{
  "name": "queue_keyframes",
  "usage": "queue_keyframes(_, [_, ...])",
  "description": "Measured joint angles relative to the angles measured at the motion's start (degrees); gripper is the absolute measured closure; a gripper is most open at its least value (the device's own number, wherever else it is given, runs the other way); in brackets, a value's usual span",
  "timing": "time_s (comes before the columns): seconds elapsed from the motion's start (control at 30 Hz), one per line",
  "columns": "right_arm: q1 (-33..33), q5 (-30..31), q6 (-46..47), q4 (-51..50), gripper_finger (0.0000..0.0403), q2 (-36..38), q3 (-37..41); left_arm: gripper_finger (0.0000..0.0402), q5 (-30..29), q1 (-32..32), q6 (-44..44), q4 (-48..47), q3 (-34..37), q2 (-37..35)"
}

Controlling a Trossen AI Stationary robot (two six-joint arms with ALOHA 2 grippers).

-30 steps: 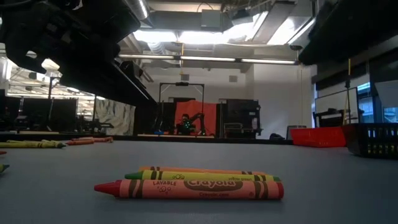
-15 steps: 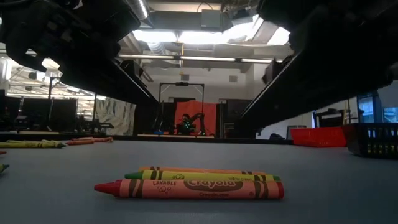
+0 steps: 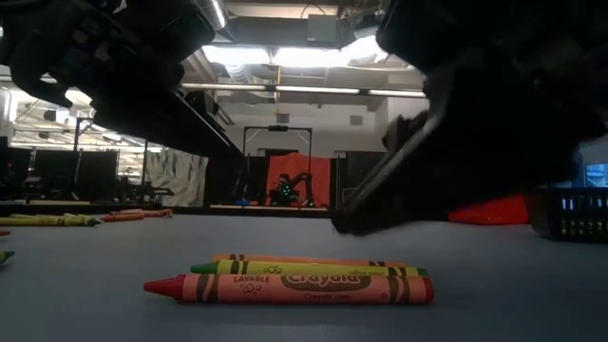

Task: Sort crayons
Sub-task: Put the orange crayon into the red basket

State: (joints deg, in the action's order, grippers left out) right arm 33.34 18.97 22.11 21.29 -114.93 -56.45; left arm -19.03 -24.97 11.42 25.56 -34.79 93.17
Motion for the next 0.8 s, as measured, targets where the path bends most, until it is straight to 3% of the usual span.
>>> queue_keyframes(0.4, [-0.4, -0.9, 0.0, -1.4, 0.0251, -2.0, -0.1, 0.0205, 0.0, 0.0, 0.0, 0.1, 0.0, 0.0])
queue_keyframes(0.8, [-0.4, 1.8, -1.5, -3.2, 0.0387, -1.9, -0.1, 0.0205, 0.0, 0.0, 0.0, 0.2, 0.0, 0.0])
